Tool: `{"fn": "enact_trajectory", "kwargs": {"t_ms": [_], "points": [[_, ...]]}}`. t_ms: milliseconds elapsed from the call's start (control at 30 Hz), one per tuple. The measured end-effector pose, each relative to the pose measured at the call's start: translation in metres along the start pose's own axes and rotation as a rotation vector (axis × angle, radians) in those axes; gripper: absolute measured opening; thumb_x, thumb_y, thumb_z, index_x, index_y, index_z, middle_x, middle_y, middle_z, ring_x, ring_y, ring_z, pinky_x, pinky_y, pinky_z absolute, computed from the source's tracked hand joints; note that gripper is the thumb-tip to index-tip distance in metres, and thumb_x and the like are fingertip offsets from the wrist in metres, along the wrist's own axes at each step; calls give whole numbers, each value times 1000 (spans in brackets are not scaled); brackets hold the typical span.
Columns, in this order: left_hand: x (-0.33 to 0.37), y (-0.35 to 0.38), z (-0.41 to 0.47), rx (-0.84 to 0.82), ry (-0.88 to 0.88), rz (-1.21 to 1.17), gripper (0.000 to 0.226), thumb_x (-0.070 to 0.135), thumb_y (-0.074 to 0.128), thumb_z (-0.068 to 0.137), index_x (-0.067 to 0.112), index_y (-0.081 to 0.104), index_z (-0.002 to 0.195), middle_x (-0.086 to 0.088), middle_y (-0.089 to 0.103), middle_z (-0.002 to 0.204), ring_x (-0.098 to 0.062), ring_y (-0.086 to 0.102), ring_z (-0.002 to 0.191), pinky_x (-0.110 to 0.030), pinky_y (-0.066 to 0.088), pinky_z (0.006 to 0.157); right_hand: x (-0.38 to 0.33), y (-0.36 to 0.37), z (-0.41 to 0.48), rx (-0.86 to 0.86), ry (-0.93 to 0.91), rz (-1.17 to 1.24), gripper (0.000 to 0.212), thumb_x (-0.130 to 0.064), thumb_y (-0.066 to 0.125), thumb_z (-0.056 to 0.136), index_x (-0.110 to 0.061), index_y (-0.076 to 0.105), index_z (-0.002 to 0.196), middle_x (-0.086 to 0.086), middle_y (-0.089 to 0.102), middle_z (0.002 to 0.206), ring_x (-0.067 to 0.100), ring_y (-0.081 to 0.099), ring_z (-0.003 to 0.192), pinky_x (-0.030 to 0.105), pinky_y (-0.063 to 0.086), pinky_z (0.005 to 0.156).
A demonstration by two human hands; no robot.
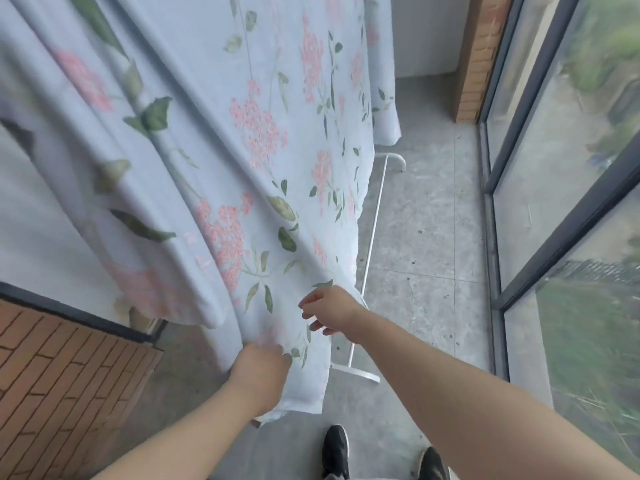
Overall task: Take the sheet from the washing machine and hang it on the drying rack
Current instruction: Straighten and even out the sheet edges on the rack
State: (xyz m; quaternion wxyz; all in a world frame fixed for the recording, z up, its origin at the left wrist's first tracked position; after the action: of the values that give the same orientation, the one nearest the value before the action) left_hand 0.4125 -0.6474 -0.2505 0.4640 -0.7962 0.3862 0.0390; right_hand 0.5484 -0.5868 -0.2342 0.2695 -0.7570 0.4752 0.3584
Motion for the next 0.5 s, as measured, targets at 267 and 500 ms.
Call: {"fn": "enact_trajectory", "kwargs": {"t_ms": [267,500], "points": [[-78,-150,-47,821,-116,-415,40,2,34,68,16,65,89,2,56,93,-22,54,77,-33,46,71,-138,-41,-60,152,-414,53,11,-16,61,92,-18,71,97,3,76,98,13,69,71,29,50,67],[-123,-231,-125,1127,-183,-890,34,-3,50,85,26,64,98,19,56,108,0,60,92,-14,48,72,-222,-42,-123,225,-693,57,14,-15,60,91,-23,72,93,1,75,92,20,72,78,44,52,62]]}}
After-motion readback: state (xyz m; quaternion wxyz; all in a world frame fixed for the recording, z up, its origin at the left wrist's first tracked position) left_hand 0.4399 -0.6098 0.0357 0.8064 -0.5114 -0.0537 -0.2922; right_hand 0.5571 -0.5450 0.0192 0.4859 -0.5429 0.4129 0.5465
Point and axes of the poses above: each hand's wrist, its own z-axis towards the middle knuckle, its own y-axis out of the palm, x = y × z, the point moved 8 cm from there along z, towards the middle knuckle
